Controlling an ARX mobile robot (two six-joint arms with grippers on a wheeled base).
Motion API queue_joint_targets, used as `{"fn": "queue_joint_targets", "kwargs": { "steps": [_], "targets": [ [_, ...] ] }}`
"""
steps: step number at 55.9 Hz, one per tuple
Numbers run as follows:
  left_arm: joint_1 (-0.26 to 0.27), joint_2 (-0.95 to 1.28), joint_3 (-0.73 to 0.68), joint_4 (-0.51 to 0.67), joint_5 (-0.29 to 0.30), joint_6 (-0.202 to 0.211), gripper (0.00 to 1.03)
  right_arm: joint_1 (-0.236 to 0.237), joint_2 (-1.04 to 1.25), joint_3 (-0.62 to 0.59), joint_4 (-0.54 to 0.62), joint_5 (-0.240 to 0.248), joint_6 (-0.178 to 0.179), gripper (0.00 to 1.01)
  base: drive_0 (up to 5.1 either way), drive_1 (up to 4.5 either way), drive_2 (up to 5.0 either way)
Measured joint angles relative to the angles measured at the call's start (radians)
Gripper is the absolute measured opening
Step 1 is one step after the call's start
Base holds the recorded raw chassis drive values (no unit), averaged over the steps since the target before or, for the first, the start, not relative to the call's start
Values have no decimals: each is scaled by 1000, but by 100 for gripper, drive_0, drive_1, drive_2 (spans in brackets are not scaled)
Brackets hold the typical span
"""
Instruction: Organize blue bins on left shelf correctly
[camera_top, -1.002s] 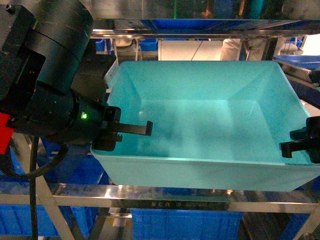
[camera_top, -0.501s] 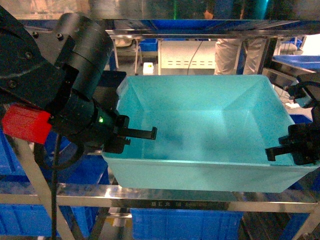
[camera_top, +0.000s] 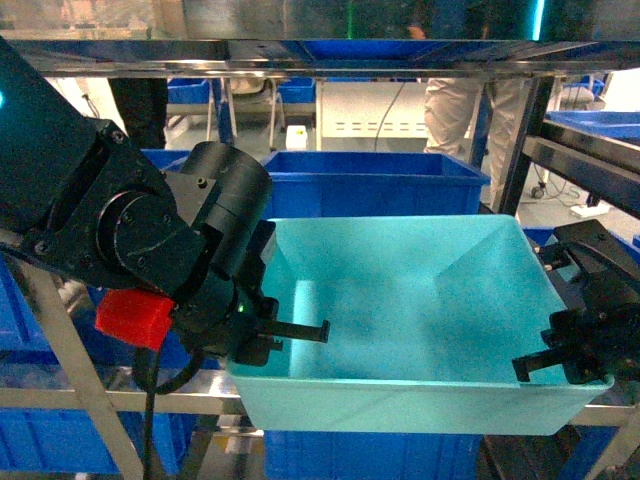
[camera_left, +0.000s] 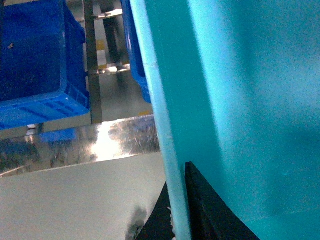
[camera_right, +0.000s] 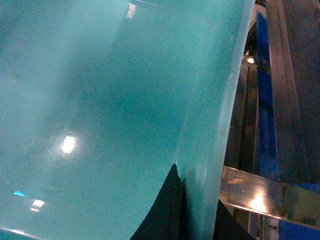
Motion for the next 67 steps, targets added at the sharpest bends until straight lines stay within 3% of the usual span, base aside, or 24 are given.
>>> {"fn": "queue_joint_targets", "kwargs": {
  "steps": [32,44,59,64,67],
  "targets": [
    [50,205,296,-69,8,59,2,-3,208,255,-14,6,26,2,0,0,0],
    [52,246,325,-97,3,56,2,-3,250,298,-42,-15,22,2,0,0,0],
    [61,254,331,-94,0,37,2,10,267,319,-23,-3,20,2,0,0,0],
    [67,266,348,-77,-13,39,17,18,273,321,6,-22,-19,21,0,0,0],
    [71,271,360,-83,9,33,27,24,274,327,25,-22,-30,31,0,0,0]
  ]
}}
